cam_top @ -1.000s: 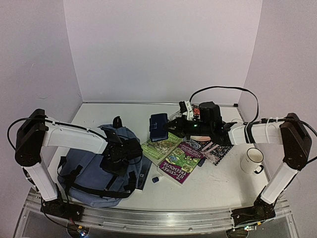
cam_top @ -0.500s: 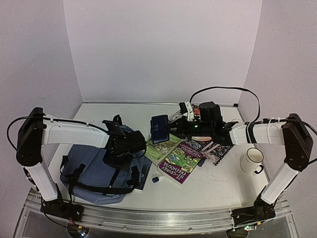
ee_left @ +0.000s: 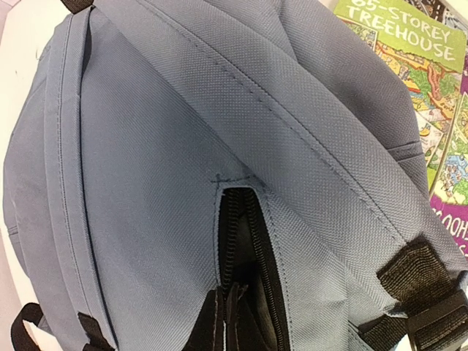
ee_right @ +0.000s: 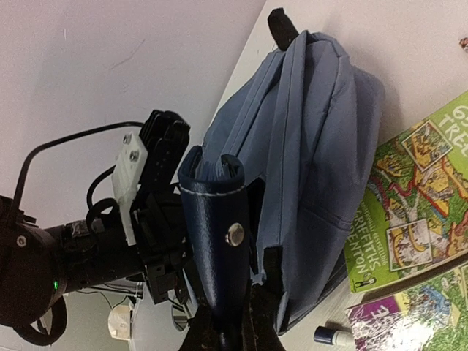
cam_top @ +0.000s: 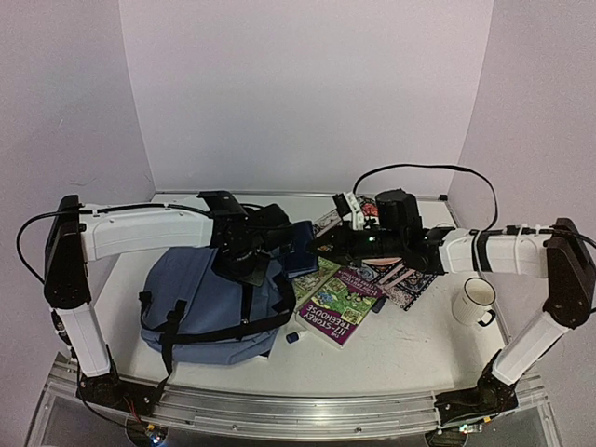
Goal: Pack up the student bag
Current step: Place the card case in the pocket on the back of the bag.
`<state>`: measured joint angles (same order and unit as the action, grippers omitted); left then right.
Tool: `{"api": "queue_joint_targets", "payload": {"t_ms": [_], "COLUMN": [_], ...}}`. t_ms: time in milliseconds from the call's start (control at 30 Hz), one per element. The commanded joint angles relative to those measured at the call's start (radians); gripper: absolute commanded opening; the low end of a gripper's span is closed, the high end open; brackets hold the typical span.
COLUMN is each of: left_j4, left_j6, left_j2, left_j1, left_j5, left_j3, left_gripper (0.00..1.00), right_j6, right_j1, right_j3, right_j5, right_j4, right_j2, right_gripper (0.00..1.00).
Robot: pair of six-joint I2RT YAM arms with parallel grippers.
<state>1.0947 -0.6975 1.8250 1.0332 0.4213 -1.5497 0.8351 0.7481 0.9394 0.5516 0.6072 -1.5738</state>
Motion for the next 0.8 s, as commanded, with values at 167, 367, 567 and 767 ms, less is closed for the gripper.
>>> {"api": "queue_joint_targets", "payload": {"t_ms": [167,367,567,767], "left_j4": [-0.025,-0.075,-0.158,-0.212], "left_j6": [-0.037,-0.058,-0.056,-0.052], "left_j2": [0.016,0.010,-0.012,-0.028], "left_j1": [0.005,0.005,0.005,0.005], "left_j5": [0.015,0.010,-0.057,-0.118], "left_j3": [-0.098,-0.098,-0.054,-0.018], "left_gripper": [0.00,0.00,0.00,0.00], "right_j6": [0.055,0.078,0.092,0.089], "right_j1": [0.095,0.095,0.096,0.095], "right_j3": [0.086,0.072,0.088,0.142], "right_j5": [0.122,0.138,0.156,0.198], "right_j4": [0.034,0.036,0.036,0.044], "right_j2": [-0.125,-0.196,-0.261,-0.300], "right_gripper": [0.00,0.00,0.00,0.00]}}
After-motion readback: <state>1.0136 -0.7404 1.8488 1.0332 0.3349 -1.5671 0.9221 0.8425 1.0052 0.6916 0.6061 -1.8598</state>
